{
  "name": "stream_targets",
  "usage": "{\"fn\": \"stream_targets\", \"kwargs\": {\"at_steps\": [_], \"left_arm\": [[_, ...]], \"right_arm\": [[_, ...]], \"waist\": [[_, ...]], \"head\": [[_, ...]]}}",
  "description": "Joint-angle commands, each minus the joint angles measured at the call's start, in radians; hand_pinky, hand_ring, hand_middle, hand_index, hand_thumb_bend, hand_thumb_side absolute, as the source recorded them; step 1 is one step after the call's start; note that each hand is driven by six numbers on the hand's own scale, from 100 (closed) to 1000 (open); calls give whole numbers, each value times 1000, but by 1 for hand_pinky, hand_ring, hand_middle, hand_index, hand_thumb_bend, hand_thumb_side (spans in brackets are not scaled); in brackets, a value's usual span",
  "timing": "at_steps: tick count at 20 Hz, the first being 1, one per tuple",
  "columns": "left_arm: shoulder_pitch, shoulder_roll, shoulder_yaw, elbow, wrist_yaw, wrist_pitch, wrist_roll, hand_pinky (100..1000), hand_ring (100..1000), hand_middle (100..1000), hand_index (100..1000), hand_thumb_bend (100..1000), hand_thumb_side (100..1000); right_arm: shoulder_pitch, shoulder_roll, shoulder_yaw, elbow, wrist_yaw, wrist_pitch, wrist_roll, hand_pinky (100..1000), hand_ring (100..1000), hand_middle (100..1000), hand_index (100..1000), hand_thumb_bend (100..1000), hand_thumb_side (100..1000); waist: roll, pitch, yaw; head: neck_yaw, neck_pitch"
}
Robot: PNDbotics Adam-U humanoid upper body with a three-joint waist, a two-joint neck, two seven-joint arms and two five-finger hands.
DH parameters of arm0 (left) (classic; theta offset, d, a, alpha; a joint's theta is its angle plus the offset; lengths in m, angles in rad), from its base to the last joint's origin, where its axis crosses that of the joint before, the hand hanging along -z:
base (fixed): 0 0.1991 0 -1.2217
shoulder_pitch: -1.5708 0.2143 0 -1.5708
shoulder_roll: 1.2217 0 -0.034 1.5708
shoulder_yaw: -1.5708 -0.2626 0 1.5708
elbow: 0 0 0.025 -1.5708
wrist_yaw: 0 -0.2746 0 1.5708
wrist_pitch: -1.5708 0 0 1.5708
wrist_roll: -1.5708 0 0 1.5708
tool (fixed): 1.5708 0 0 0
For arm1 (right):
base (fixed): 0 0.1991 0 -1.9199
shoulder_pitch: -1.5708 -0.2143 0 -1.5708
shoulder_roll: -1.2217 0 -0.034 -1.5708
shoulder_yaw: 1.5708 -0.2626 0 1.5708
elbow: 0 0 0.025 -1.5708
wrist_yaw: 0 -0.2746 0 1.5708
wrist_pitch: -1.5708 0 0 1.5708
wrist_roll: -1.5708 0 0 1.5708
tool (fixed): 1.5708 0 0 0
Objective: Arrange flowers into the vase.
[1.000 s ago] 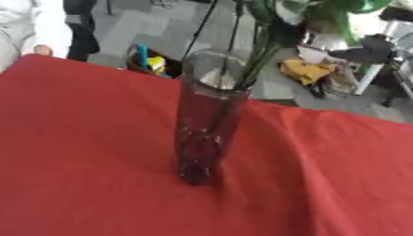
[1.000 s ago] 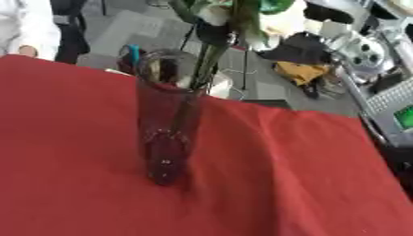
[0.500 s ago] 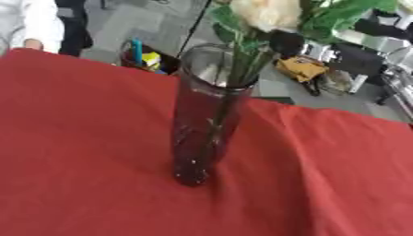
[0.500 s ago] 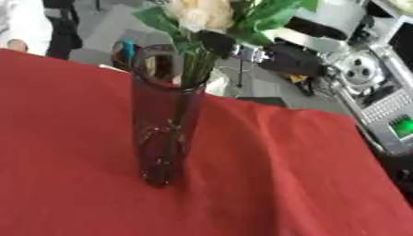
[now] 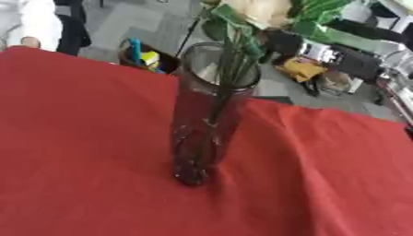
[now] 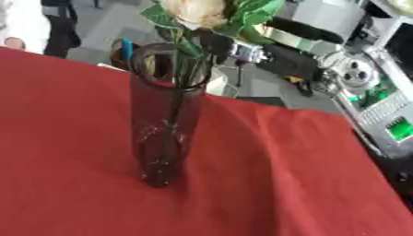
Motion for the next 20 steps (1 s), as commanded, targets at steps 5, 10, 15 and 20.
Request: {"fn": "stream_targets", "kwargs": {"at_steps": [5,10,15,20], "left_arm": [[-10,11,9,-18,-4,1,-2,828,964,893,884,100,1000],[-6,12,10,-18,-4,2,-1,828,964,894,884,100,1000],[-1,13,11,-18,-5,4,-2,829,965,894,885,100,1000],[2,12,9,-18,-5,6,-10,828,965,895,885,100,1000]], "right_arm": [[29,-53,-15,-17,23,-2,37,794,934,681,933,760,1000],[61,-71,-34,-24,35,-18,72,804,944,695,938,843,973],[80,-84,-59,-34,29,-35,64,804,948,684,937,830,958],[90,-94,-71,-49,1,-58,19,797,944,673,934,821,975]], "waist": [[5,-22,-5],[9,-30,-11],[17,-37,-16],[24,-42,-20]], "head": [[1,-8],[1,-1],[1,1],[-2,0]]}}
